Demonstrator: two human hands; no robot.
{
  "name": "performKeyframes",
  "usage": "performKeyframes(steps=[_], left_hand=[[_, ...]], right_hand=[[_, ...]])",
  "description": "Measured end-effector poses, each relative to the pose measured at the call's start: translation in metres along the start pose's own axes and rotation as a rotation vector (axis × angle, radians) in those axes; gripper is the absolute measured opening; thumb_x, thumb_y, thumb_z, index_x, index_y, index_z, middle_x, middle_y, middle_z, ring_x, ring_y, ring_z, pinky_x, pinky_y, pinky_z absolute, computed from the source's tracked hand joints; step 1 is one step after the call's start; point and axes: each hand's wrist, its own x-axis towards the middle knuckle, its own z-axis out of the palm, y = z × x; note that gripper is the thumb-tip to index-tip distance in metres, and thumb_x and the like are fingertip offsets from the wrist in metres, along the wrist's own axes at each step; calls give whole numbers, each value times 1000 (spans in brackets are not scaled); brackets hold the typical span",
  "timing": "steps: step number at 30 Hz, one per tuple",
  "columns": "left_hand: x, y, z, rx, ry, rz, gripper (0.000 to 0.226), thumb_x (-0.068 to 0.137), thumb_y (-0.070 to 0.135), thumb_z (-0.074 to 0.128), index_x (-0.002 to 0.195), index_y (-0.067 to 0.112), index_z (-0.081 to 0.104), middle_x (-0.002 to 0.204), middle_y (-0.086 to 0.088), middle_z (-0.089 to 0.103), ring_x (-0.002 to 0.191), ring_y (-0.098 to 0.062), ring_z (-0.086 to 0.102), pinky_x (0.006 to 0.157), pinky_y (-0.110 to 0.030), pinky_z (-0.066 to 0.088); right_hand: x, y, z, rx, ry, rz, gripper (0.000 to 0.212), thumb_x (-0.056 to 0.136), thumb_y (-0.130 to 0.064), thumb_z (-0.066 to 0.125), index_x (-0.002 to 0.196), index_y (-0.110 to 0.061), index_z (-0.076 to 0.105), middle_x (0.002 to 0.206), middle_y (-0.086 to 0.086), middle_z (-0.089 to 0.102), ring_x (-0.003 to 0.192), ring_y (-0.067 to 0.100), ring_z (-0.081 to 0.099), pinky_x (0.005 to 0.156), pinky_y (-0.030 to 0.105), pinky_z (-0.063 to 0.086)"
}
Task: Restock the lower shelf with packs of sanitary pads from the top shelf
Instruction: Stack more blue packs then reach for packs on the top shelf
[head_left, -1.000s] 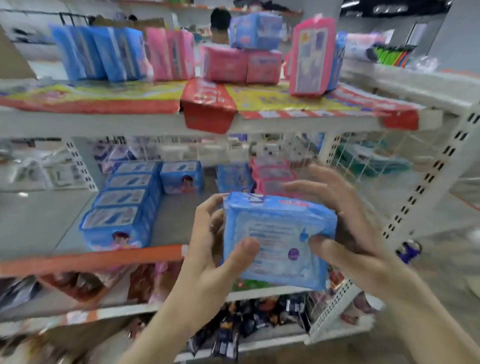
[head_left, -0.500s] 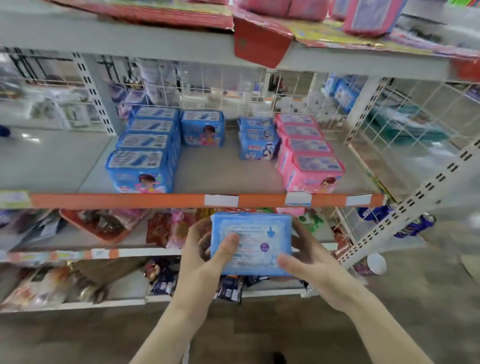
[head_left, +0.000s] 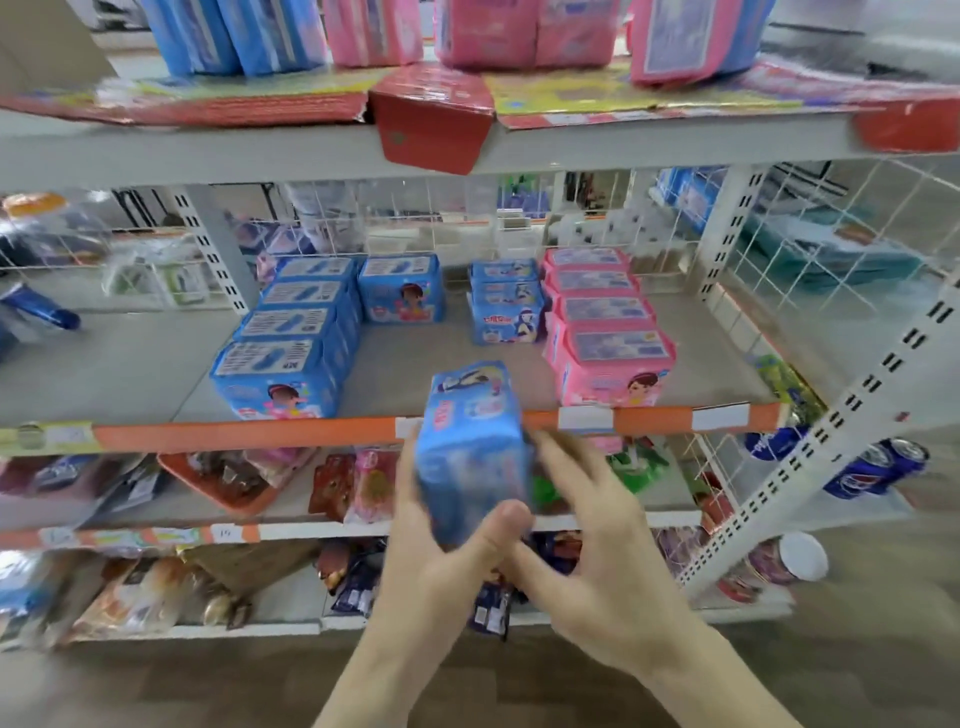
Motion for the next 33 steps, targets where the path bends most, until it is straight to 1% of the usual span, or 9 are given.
performKeyframes(steps=[7, 11, 15, 17, 20, 26, 29, 31, 33], left_hand=[[12, -5, 15, -45, 65, -95, 72, 52, 22, 89, 119, 25, 61, 108, 3, 76, 99, -15, 73, 72, -24, 59], [11, -17, 28, -43, 26, -158, 71, 48, 37, 83, 117, 30, 64, 110, 0, 76, 102, -22, 73, 76, -33, 61], [8, -25, 43, -92, 10, -258, 78, 41, 35, 82, 116, 24, 64, 103, -2, 77, 94, -23, 75, 67, -29, 60], [7, -29, 49, -123, -2, -309, 87, 36, 33, 87, 119, 19, 63, 104, -5, 77, 94, -26, 75, 66, -31, 61], [4, -35, 61, -129, -39, -366, 115, 23, 44, 101, 126, 17, 60, 116, -10, 74, 106, -32, 71, 78, -40, 60], [-6, -43, 70, -219, 0, -467, 117, 15, 43, 102, 122, 18, 63, 115, -12, 74, 100, -32, 73, 67, -33, 61], [-5, -43, 65, -226, 25, -492, 101, 32, 47, 101, 123, 22, 64, 116, -10, 74, 103, -29, 73, 72, -34, 61], [2, -48, 57, -199, 55, -500, 67, 66, 42, 83, 126, 22, 62, 115, -7, 75, 104, -26, 73, 82, -40, 57], [9, -54, 46, -136, 63, -522, 50, 76, 34, 63, 124, 21, 62, 109, -5, 77, 100, -22, 74, 84, -39, 55]], right_hand=[[-11, 29, -44, 117, -195, -64, 50, 91, -29, 68, 139, -22, 58, 139, -20, 47, 132, 2, 47, 104, 10, 36], [-10, 52, -59, 198, -11, 10, 28, 90, -30, 64, 115, -19, 73, 118, -17, 66, 111, 7, 64, 89, 16, 49], [-11, 83, -72, 306, 185, 235, 38, 86, -48, 60, 119, -30, 66, 118, -14, 65, 111, 14, 63, 88, 32, 52], [-10, 95, -77, 465, 94, 362, 53, 79, -64, 63, 124, -37, 60, 124, -16, 62, 117, 12, 60, 95, 38, 52], [-7, 103, -78, 774, -235, 492, 77, 65, -82, 66, 133, -47, 50, 126, -24, 64, 122, 5, 60, 95, 29, 53], [-7, 120, -71, 869, -422, 599, 85, 69, -69, 75, 141, -44, 39, 131, -13, 66, 122, 13, 63, 104, 46, 50], [-2, 119, -63, 805, -357, 616, 82, 63, -76, 74, 134, -45, 47, 122, -12, 70, 114, 13, 67, 97, 46, 54], [5, 116, -55, 694, -290, 618, 69, 67, -75, 69, 124, -39, 55, 109, -10, 73, 104, 11, 70, 92, 44, 57], [12, 112, -45, 621, -252, 620, 62, 73, -73, 68, 117, -31, 58, 98, -8, 74, 93, 10, 73, 80, 35, 60]])
